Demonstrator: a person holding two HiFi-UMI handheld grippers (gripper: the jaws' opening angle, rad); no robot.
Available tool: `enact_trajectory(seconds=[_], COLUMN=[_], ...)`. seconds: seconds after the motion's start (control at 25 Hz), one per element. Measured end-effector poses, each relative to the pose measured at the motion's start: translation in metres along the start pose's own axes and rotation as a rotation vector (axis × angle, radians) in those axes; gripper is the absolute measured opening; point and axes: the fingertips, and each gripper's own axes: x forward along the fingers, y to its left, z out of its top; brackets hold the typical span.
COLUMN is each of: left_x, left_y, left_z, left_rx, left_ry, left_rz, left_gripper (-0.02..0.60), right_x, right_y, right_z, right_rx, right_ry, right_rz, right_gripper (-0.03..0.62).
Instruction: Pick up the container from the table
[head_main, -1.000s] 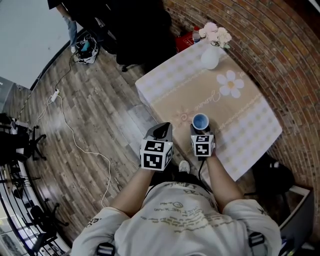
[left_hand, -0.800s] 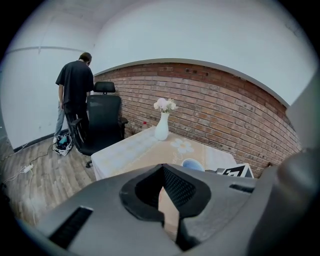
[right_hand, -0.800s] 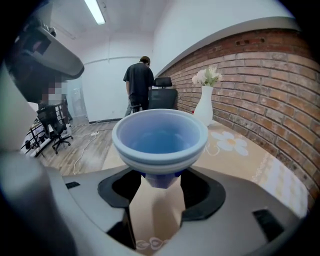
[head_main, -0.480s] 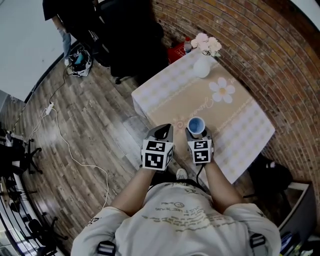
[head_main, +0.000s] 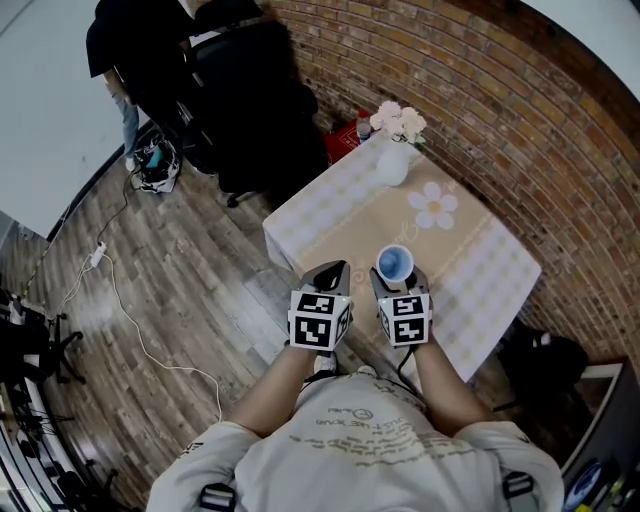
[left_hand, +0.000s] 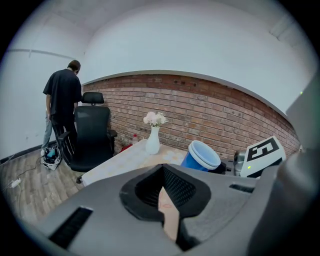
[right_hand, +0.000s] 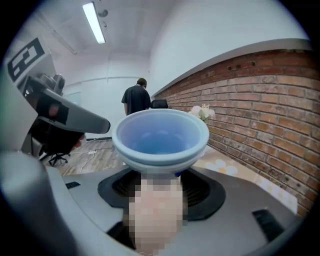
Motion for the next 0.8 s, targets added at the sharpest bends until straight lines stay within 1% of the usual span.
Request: enact_trajectory(seconds=[0.08, 0.2, 0.28, 0.44, 0.6, 0.8], left_x=[-0.002, -0.002, -0.002, -0.001, 0.002, 0.004], left_y=[0.0, -0.003, -0.005, -0.013, -0.022, -0.029], left_z=[0.002, 0.006, 0.008, 0.015, 0.021, 0.021], left_rx=[0.003, 0.015, 0.025, 0.047, 0.066, 0.081], left_ry=[-0.006, -0.012, -0.014, -0.027, -0.038, -0.033], left_rz=[-0.006, -0.021, -0.035, -0.069, -0.101, -0.131], left_gripper=[0.002, 0.002, 0.002, 0.002, 0.002, 0.002], right_x=[-0.007, -0.017, -0.025, -0.038, -0.044, -0.048], right_y=[0.002, 0.003, 0.002, -0.005, -0.018, -0.019], right_z=[0.011, 0.027, 0.036, 0.046, 0.044, 0.043], right_rx=[0.015, 0.086, 0.106, 0.12, 0.134, 0.135], right_ry=[-0.011, -0.033, -0.045, -0.061, -0.056, -0.059], right_rz=[0.006, 0.026, 0.023, -0.011, -0.067, -0.083], right_gripper=[0.245, 0.244, 0.242, 0.232, 0.222, 0.216])
